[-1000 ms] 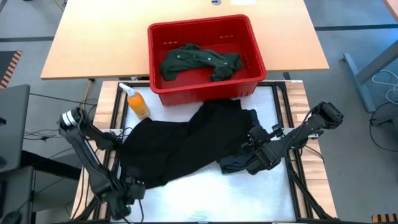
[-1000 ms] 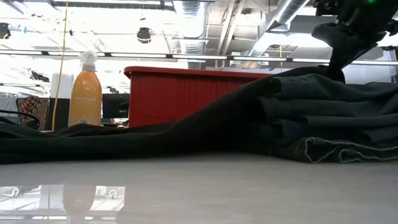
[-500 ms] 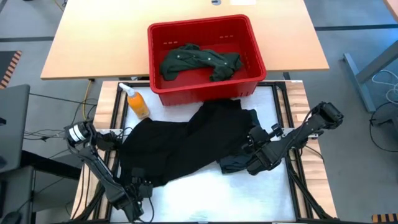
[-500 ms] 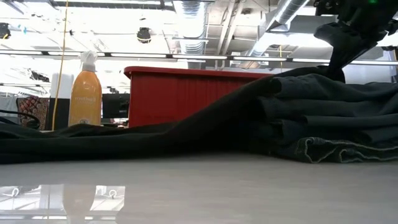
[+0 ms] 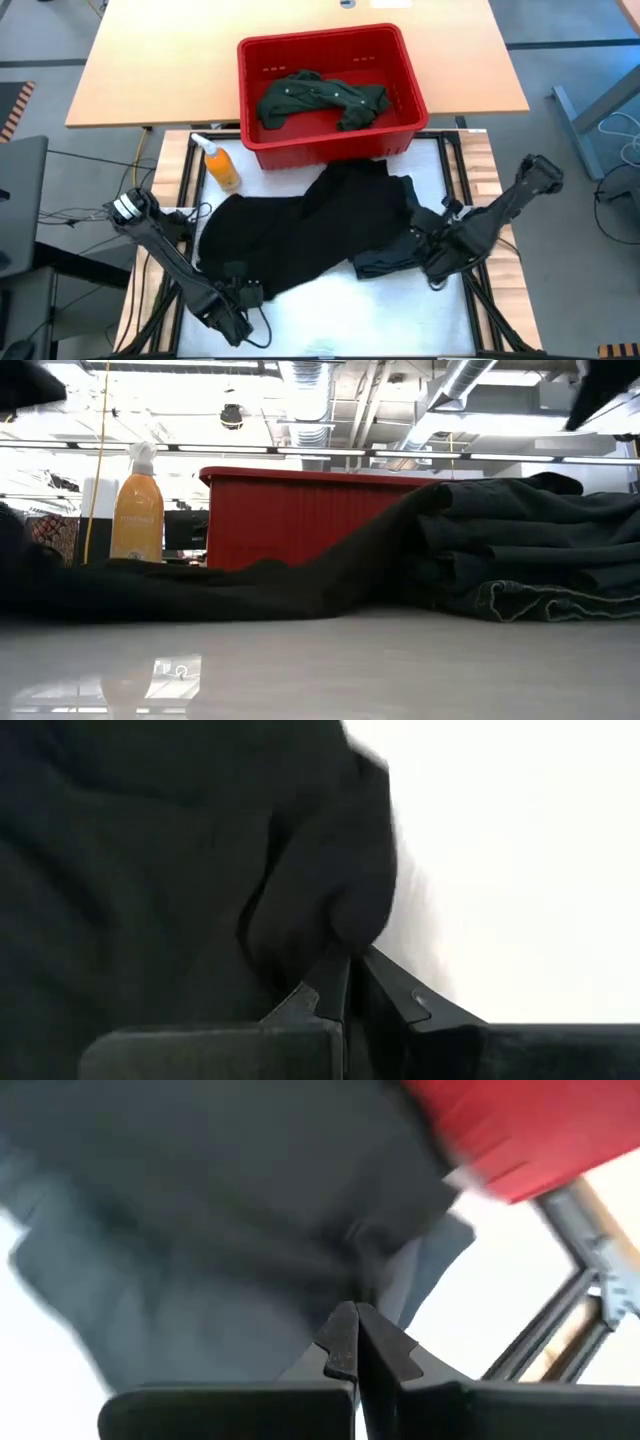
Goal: Fold Laundry from Bin
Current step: Fold the black shirt
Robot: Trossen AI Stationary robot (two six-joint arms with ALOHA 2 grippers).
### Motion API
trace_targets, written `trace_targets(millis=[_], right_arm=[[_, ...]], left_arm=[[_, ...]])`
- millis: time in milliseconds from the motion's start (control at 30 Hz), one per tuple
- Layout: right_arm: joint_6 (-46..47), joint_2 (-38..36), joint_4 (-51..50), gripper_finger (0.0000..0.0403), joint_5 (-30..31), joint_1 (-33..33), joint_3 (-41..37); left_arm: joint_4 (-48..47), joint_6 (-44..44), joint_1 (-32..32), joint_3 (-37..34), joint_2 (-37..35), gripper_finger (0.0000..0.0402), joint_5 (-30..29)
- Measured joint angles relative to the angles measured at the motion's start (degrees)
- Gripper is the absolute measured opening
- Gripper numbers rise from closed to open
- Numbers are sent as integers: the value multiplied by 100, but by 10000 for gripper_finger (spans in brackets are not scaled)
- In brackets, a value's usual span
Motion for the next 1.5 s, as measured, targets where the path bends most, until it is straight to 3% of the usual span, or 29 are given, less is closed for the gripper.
trace_targets(millis=[100,167,233,400,500,767,900,1033,1200,1500], right_arm=[[-538,-253,-4,21,-721,72,77],[-626,-364,16,21,-812,116,82],[-859,-399,72,24,-736,160,82],[-2744,-206,676,55,-105,153,82],[-3721,36,1100,79,-150,-35,84],[-5420,716,1314,144,-785,-730,83],[-5895,846,1266,161,-806,-1151,82],[-6209,849,1324,164,-817,-1485,82],[-6455,837,1357,160,-1539,-1778,82],[-6614,832,1213,155,-1509,-2076,-460]], left_arm=[[-517,52,2,569,-136,0,42],[-1041,-53,-46,1037,-156,0,29],[-1684,-143,-134,1488,-156,0,-14],[-3051,-517,-211,2491,-156,0,-424],[-3490,-824,-213,2865,-164,0,-536],[-3520,-794,-269,3048,-234,0,-386],[-3517,-843,-269,3048,-228,0,-386],[-3516,-900,-272,3048,-228,0,-386],[-3517,-898,-289,3048,-228,0,-388],[-3518,-816,-333,3048,-228,0,-490]])
